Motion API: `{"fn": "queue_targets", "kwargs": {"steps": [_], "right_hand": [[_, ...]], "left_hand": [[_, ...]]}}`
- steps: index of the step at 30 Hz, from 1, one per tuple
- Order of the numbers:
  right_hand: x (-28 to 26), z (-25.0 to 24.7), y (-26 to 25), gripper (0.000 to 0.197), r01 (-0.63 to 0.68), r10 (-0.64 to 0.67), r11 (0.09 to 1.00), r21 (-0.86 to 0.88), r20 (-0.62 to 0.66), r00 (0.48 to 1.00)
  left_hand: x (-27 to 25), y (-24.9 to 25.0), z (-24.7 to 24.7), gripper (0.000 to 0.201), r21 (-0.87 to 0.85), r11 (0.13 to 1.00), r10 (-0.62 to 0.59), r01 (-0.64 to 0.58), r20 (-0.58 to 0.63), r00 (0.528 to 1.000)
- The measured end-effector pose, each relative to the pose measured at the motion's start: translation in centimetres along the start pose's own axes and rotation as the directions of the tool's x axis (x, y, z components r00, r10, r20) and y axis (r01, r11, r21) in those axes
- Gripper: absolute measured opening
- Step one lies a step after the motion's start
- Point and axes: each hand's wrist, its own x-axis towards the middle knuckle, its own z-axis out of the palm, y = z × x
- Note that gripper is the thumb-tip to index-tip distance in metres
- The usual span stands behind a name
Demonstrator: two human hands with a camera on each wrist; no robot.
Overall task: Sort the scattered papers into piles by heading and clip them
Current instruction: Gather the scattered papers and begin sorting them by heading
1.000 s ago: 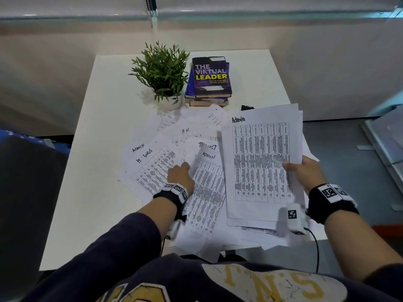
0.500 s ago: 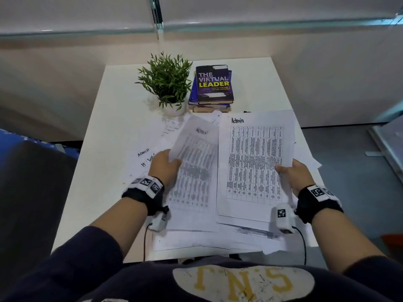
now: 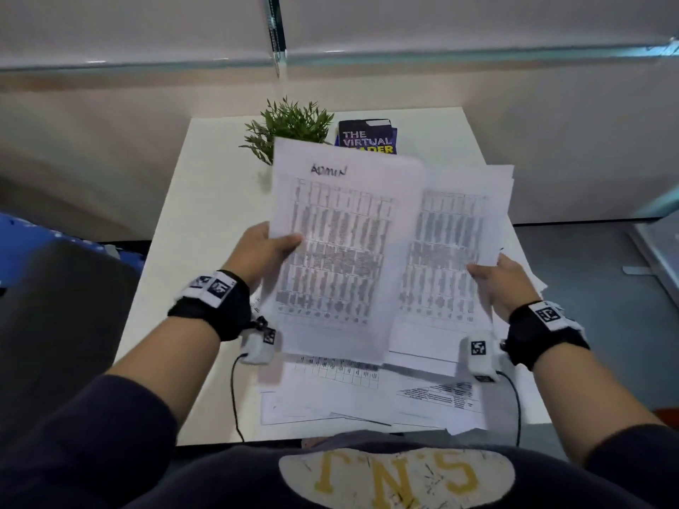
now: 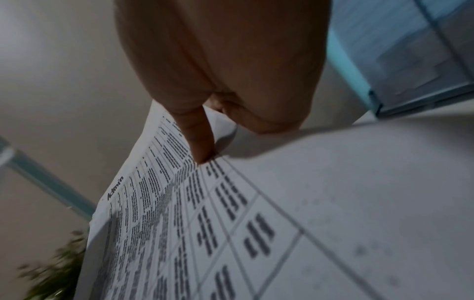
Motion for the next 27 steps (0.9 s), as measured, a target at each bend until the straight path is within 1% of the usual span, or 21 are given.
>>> {"fn": "queue_targets", "kwargs": {"steps": [2,3,6,7,8,9,10,11,12,13,14,16,18,19,20,21,22,23,25,26,27], "right_hand": [[-0.3,2.2,0.1,0.035,-0.012,0.015,0.999,-0.047,0.078,0.997],[-0.4,3.3,0.4,0.031,-0.017,0.025,0.997,-0.08,0.102,0.995],[-1.8,5.3,0.6,0.03,-0.053,0.062,0.992,-0.116,0.083,0.995],[-1.6,5.3,1.2,0.033,-0.064,0.067,0.995,-0.071,0.039,0.997],[-1.9,5.5,1.4,0.032,-0.058,0.061,0.994,-0.09,0.031,0.998],[-2.1,5.7,1.7,0.039,-0.044,0.049,0.992,-0.121,0.038,0.998],[-2.4,5.7,2.0,0.068,-0.024,0.043,0.981,-0.193,0.093,0.995],[-2.5,5.6,2.4,0.095,-0.089,0.106,0.98,-0.176,0.086,0.991],[-2.6,5.6,2.8,0.103,-0.119,0.143,0.973,-0.2,0.113,0.983],[-2.9,5.8,3.2,0.095,-0.084,0.128,0.959,-0.271,0.148,0.981],[-3.1,5.7,3.8,0.079,-0.037,0.098,0.94,-0.338,0.167,0.981],[-3.3,5.2,4.6,0.058,0.023,0.037,0.899,-0.437,0.129,0.991],[-3.1,4.3,5.1,0.039,0.039,-0.006,0.885,-0.464,0.074,0.997],[-3.1,3.6,5.2,0.032,0.016,-0.004,0.891,-0.454,0.029,1.0],[-3.0,2.8,5.3,0.029,0.004,-0.01,0.902,-0.432,-0.011,1.0],[-2.9,1.8,5.3,0.028,-0.013,-0.011,0.906,-0.423,-0.053,0.999],[-2.8,0.9,5.3,0.027,-0.019,-0.018,0.913,-0.408,-0.086,0.996],[-2.7,-0.1,5.3,0.028,-0.034,-0.014,0.918,-0.396,-0.118,0.993],[-2.5,-1.6,5.3,0.033,-0.076,0.016,0.935,-0.347,-0.172,0.985],[-2.5,-2.3,5.3,0.033,-0.084,0.025,0.946,-0.314,-0.188,0.982],[-2.5,-2.7,5.2,0.031,-0.089,0.028,0.952,-0.294,-0.206,0.978]], "left_hand": [[-0.4,-0.6,2.3,0.004,-0.006,0.999,-0.043,0.043,0.028,0.999],[-0.4,-1.2,3.4,0.009,-0.017,0.998,-0.065,0.065,0.034,0.997],[-0.2,-2.8,5.3,0.032,-0.029,0.995,-0.098,0.098,0.014,0.995],[0.0,-3.3,5.7,0.035,-0.027,0.995,-0.099,0.098,-0.013,0.995],[-0.1,-3.5,6.0,0.032,-0.037,0.994,-0.101,0.1,-0.04,0.994],[0.1,-3.9,6.3,0.027,-0.059,0.993,-0.11,0.106,-0.059,0.992],[0.0,-4.1,6.7,0.024,-0.069,0.992,-0.115,0.109,-0.08,0.99],[-0.1,-4.4,7.1,0.023,-0.074,0.99,-0.13,0.124,-0.089,0.987],[-0.3,-4.4,7.5,0.026,-0.077,0.989,-0.134,0.127,-0.093,0.987],[-0.1,-4.8,7.9,0.031,-0.087,0.987,-0.142,0.135,-0.087,0.986],[-0.1,-5.0,8.2,0.037,-0.112,0.983,-0.151,0.143,-0.075,0.986],[0.2,-6.1,8.6,0.049,-0.093,0.98,-0.178,0.173,-0.041,0.983],[0.6,-7.9,8.8,0.057,0.083,0.977,-0.199,0.198,-0.002,0.98],[0.7,-8.9,8.8,0.058,0.217,0.953,-0.219,0.212,0.007,0.976],[0.8,-9.8,8.6,0.059,0.385,0.896,-0.237,0.223,-0.012,0.971],[1.0,-11.0,8.4,0.063,0.545,0.807,-0.24,0.227,-0.048,0.969],[0.9,-11.8,8.3,0.07,0.648,0.724,-0.239,0.236,-0.085,0.967],[0.6,-12.6,8.2,0.078,0.699,0.67,-0.24,0.251,-0.116,0.964],[0.3,-13.6,8.3,0.091,0.72,0.643,-0.229,0.262,-0.145,0.963],[0.2,-13.8,8.4,0.095,0.708,0.655,-0.229,0.264,-0.146,0.962],[0.4,-14.2,8.5,0.096,0.669,0.695,-0.232,0.265,-0.139,0.963]]}}
